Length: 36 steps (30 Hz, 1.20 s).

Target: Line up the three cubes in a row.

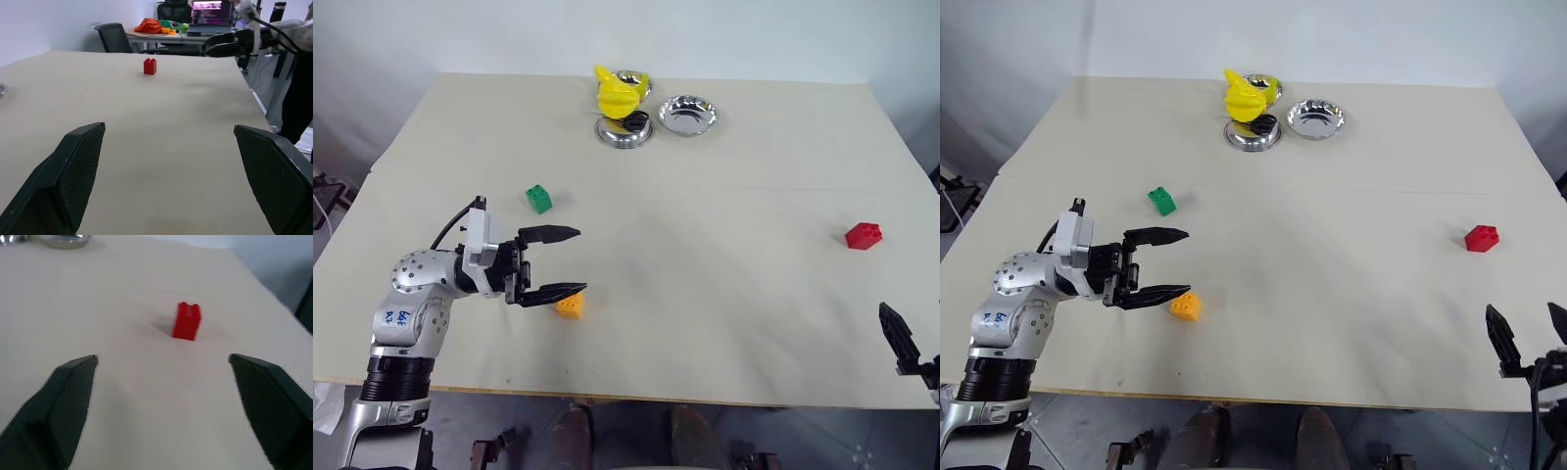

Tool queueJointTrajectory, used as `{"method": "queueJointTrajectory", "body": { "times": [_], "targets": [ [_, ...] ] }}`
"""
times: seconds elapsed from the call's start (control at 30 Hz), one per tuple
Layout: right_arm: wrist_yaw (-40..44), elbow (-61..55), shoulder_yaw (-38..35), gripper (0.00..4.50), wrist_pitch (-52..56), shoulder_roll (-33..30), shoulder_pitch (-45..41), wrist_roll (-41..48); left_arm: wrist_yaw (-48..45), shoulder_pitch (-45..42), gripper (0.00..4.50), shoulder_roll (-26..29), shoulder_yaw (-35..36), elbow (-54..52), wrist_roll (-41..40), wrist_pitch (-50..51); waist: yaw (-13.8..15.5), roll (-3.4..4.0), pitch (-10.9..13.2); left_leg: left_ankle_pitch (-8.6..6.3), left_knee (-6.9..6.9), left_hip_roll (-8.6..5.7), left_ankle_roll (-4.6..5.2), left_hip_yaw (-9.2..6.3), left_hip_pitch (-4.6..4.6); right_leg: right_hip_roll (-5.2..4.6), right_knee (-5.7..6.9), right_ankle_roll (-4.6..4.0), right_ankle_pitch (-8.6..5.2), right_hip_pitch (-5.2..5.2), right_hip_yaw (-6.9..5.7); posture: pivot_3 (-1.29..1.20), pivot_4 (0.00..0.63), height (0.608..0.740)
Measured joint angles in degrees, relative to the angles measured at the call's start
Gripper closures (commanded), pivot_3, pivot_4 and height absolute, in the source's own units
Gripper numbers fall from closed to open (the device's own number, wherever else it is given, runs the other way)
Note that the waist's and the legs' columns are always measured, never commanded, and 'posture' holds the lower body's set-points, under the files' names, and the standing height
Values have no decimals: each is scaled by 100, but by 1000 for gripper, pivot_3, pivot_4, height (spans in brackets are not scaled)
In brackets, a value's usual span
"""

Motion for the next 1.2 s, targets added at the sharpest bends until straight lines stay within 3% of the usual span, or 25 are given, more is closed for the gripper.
{"method": "queueJointTrajectory", "body": {
  "times": [0.17, 0.47, 0.8, 1.2],
  "targets": [
    [-737, 651, 90, 0, 1213, -925, -1332, -40, 237, 257, 19, 85, 337, -27, 40, -38, 0, 3, 0, 1, -3, 1, 3, 1, -2, 2, -1, -1, 0, -5, -1, 0, 150, 740],
    [-400, 2041, 910, 0, 2133, -1585, -2617, -273, 486, 600, 19, 71, 359, -557, 27, 117, 2, 3, 0, 1, 6, -2, 3, 5, -12, -2, -6, 1, 2, -7, 0, 0, 150, 740],
    [99, 3164, 1424, 0, 2202, -1720, -3512, -563, 538, 682, 19, 87, 400, -726, 1, 264, -8, 4, 0, 2, 5, 1, 2, 9, -13, 0, -6, 2, 2, -11, 2, 0, 150, 740],
    [350, 5569, 2224, 0, 763, -1628, -5203, -1579, 587, 656, 19, 108, 427, -792, -67, 321, -31, 5, 1, 4, 3, 2, -2, 15, -13, 0, -8, 4, 3, -15, 4, 0, 150, 740]
  ]
}}
